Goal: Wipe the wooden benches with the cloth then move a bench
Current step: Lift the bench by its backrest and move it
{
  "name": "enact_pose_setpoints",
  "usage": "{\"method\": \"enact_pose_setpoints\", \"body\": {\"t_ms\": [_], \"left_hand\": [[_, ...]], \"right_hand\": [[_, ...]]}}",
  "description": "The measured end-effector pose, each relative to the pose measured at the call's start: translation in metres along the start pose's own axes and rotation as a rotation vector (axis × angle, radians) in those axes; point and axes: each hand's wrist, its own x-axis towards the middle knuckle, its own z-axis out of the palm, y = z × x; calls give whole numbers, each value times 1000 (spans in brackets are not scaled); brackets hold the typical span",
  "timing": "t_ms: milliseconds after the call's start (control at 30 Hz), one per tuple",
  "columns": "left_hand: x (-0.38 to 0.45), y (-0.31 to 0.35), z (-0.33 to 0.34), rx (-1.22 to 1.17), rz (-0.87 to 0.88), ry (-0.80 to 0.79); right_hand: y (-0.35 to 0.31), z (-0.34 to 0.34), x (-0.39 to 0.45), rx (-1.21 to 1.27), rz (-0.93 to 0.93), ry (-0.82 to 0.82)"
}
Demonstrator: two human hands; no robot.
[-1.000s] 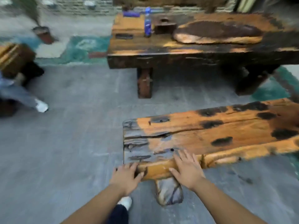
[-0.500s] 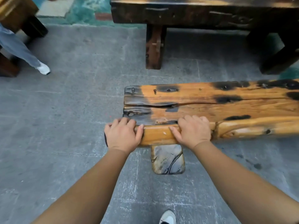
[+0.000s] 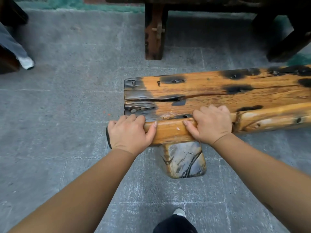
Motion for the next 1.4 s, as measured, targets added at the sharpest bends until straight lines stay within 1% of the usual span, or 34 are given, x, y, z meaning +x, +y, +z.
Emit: {"method": "enact_pose_setpoints", "body": {"t_ms": [100,267,433,600,667,867,967,1100,1233,1400], "left_hand": [[2,1,-4,-10,10,-22],[13,-6,2,5,24,-2],[53,-21,10,61,55,11],[105,-42,25,83,77,41],[119,-47,30,92,95,76],[145,-56,31,97,123,76],[167,-63,40,99,139,119],[199,-74,49,99,171,188],[212,-80,56,92,189,235],[208,-77,48,76,164,201]], "right_hand": [[1,-2,0,-1,-18,-3],[0,4,9,26,-21,19],[-2,12,44,56,-1,66],[-5,26,92,22,41,124],[-4,28,103,14,52,131],[-6,32,127,38,53,149],[-5,34,148,15,62,122],[-5,40,175,-15,62,161],[-6,44,187,13,121,165],[-4,44,185,93,118,188]]}}
